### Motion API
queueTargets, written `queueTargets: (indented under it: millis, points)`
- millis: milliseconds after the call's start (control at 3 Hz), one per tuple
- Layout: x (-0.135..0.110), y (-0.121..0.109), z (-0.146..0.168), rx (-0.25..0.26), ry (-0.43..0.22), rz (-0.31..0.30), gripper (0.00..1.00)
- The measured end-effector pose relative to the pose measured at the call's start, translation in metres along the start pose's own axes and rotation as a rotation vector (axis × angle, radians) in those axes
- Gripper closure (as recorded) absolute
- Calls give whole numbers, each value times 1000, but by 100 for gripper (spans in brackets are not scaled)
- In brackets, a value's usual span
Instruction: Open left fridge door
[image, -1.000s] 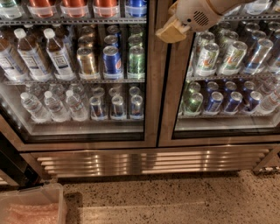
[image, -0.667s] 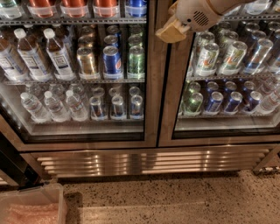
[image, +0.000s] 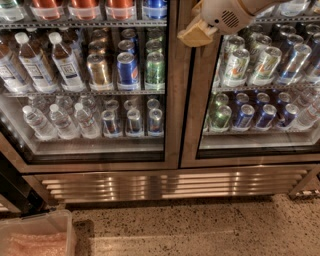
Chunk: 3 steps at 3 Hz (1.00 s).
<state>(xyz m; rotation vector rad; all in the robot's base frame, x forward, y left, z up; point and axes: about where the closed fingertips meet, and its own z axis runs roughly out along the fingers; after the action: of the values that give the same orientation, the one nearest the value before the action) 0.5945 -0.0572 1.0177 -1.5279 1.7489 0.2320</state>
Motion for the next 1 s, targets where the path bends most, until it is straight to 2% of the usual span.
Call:
queueTargets:
  millis: [1000]
  points:
    - [1,-2,-4,-7,-7,-7,100]
